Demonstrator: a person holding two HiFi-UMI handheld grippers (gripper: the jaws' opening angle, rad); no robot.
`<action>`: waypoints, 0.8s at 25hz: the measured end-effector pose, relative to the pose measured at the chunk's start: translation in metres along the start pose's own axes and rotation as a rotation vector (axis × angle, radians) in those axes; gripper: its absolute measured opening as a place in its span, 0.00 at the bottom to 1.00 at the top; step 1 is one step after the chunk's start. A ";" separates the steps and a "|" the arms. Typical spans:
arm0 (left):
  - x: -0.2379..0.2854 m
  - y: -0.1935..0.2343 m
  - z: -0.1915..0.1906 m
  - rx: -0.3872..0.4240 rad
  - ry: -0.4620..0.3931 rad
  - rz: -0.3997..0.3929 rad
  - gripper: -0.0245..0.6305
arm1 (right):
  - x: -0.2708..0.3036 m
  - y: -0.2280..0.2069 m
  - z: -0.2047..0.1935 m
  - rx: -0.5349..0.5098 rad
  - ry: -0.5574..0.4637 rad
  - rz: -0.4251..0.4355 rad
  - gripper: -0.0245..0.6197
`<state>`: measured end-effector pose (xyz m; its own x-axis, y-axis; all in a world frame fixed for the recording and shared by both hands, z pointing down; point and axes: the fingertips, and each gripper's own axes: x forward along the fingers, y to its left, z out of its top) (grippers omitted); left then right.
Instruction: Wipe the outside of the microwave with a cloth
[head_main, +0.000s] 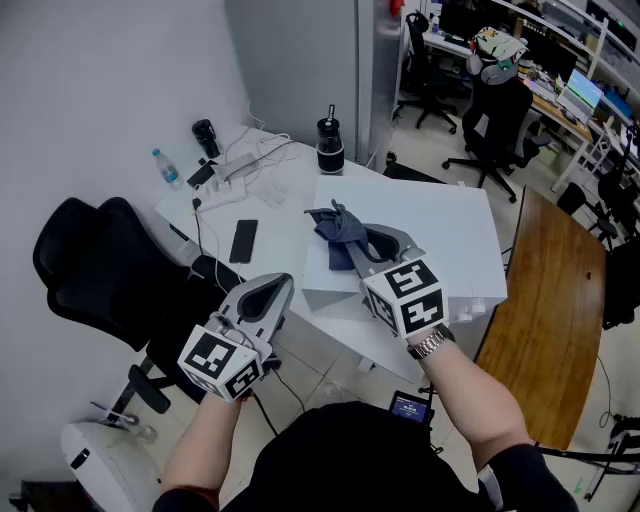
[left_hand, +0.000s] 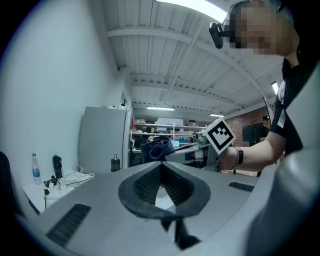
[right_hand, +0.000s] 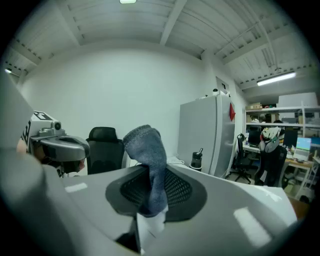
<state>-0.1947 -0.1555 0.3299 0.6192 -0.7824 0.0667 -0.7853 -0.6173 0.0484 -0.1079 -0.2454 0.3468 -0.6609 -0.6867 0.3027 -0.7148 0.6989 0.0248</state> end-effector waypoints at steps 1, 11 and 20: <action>-0.001 0.008 0.000 0.000 -0.001 0.002 0.04 | 0.011 0.002 0.000 -0.005 0.013 0.001 0.14; -0.009 0.059 -0.008 -0.017 -0.010 -0.001 0.04 | 0.090 0.012 -0.030 -0.008 0.180 -0.008 0.14; -0.009 0.084 -0.013 -0.039 -0.027 -0.020 0.04 | 0.120 0.004 -0.057 -0.076 0.345 -0.058 0.14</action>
<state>-0.2664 -0.1997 0.3462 0.6345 -0.7720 0.0380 -0.7717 -0.6298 0.0887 -0.1765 -0.3137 0.4372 -0.4945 -0.6270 0.6020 -0.7213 0.6825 0.1184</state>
